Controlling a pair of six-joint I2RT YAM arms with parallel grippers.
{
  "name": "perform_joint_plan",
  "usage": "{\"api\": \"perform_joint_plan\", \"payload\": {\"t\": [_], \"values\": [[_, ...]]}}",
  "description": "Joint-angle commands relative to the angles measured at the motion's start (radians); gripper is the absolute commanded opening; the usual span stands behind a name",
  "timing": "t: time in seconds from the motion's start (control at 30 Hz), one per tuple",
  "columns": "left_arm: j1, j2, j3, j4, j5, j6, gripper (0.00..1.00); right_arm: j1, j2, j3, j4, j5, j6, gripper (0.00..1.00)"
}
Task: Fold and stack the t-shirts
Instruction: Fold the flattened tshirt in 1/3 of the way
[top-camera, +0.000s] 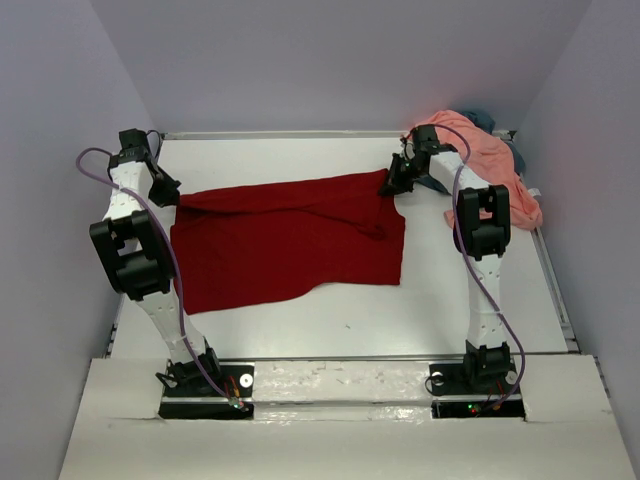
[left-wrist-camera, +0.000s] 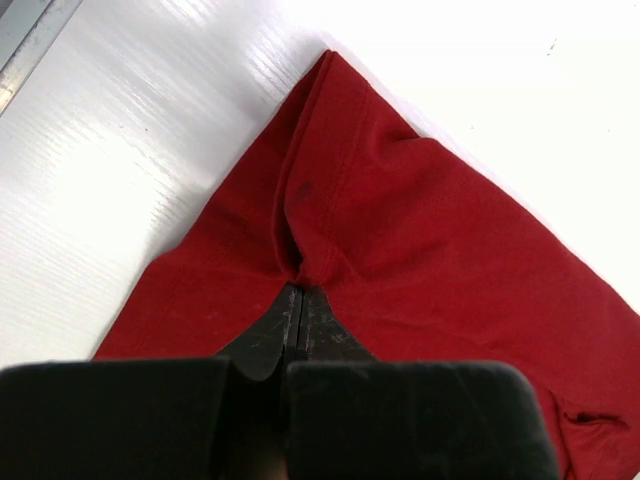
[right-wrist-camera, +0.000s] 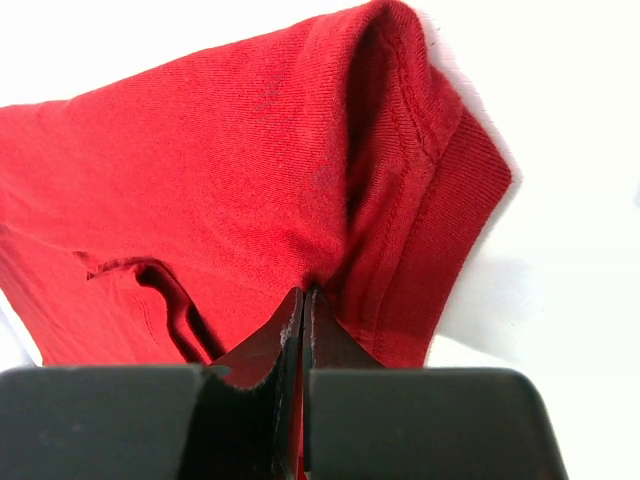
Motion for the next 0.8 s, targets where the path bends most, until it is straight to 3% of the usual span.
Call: {"api": "perform_joint_plan", "payload": {"t": [0.0, 0.77], "values": [[-0.002, -0.034, 0.045, -0.019, -0.008, 0.012, 0.0, -0.012, -0.007, 0.068, -0.006, 0.036, -0.013, 0.0], [-0.001, -0.024, 0.061, -0.022, -0.008, 0.018, 0.0, -0.069, 0.011, 0.148, -0.066, 0.085, -0.037, 0.0]]}}
